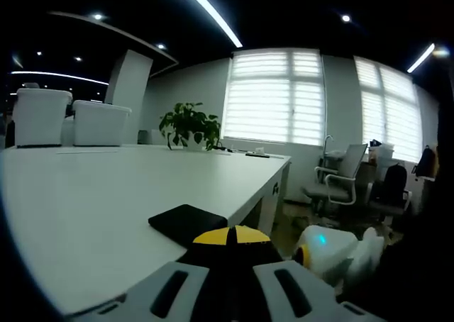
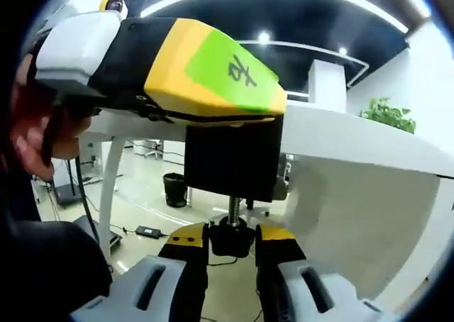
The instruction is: Clamp the fixed fixture on the desktop, loosen the retaining clip, secure it to the edge of the desk, and tighten the retaining clip.
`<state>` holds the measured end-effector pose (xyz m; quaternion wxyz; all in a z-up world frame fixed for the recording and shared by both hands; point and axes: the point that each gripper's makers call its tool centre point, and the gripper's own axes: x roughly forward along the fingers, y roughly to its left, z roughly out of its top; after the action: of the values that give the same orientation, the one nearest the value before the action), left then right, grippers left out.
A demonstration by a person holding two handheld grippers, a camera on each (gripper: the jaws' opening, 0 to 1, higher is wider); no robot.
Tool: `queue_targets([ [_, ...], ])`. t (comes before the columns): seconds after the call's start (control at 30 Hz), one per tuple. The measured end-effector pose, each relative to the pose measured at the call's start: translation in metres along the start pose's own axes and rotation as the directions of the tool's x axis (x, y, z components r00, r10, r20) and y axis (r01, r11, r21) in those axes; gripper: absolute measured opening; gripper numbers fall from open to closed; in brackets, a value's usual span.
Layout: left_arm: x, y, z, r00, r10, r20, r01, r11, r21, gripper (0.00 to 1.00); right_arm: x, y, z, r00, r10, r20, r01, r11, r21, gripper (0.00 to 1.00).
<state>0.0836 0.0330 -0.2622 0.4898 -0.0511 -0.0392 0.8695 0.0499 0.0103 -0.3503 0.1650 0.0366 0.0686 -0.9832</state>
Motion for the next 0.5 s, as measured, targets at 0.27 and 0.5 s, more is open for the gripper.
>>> queue_targets([
  [0.27, -0.0011, -0.0008, 0.0002, 1.000, -0.001, -0.002, 0.001, 1.000, -0.003, 0.01, -0.0023, 0.0005, 0.0018, 0.999, 0.051, -0.001, -0.051, 0.998, 0.033, 0.23],
  [0.5, -0.0022, -0.0016, 0.0004, 1.000, -0.004, -0.004, 0.004, 1.000, -0.007, 0.01, 0.0017, 0.0031, 0.0018, 0.980, 0.200, -0.007, -0.200, 0.980, -0.002, 0.23],
])
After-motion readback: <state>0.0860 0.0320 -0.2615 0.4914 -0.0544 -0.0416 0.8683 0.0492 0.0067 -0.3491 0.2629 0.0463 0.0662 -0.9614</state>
